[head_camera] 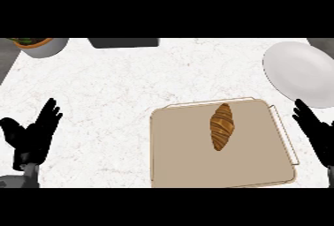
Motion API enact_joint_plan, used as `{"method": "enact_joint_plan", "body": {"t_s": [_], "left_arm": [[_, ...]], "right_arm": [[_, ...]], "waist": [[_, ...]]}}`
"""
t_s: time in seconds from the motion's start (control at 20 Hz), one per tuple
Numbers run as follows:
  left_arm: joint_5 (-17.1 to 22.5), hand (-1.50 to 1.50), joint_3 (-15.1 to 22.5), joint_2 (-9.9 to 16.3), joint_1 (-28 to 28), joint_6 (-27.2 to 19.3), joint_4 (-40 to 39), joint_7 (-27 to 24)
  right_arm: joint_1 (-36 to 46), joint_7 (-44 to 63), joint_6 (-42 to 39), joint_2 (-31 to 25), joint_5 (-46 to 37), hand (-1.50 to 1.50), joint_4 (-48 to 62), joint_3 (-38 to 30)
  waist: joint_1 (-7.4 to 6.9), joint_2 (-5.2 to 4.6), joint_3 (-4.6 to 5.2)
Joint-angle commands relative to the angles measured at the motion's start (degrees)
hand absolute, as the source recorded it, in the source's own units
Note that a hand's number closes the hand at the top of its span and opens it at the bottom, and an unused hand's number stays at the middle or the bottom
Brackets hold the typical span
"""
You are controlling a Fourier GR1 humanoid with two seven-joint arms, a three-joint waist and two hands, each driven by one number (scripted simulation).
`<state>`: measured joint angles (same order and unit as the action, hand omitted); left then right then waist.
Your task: Pick the croissant from the tray and place it in the plate
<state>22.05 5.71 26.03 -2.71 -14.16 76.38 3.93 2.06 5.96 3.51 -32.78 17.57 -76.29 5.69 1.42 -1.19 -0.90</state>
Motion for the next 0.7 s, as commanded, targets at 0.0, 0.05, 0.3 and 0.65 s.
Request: {"method": "enact_joint_plan", "body": {"t_s": [0.0,0.05,0.3,0.65], "left_arm": [[-3.1,0.00,1.6,-2.0,-2.8,0.5,-4.6,-1.8],[-4.9,0.00,4.4,-3.0,-0.3,-3.1,1.4,0.4],[-6.1,0.00,5.6,-2.1,-2.3,-2.2,0.2,0.8],[-7.1,0.00,7.4,-4.5,-1.7,-4.3,1.8,2.3]], "right_arm": [[3.7,3.3,-0.5,2.2,0.9,1.50,-4.0,0.6],[4.3,0.5,-0.7,5.1,2.1,1.50,-5.6,1.4],[13.3,-3.3,-2.3,-9.7,-16.2,1.50,-10.4,6.2],[3.5,-14.7,19.2,11.6,-17.1,1.50,-9.5,6.0]], "waist": [[-1.03,1.12,0.94],[-1.46,1.31,0.86],[-2.33,2.48,3.16],[-0.60,1.22,0.47]]}}
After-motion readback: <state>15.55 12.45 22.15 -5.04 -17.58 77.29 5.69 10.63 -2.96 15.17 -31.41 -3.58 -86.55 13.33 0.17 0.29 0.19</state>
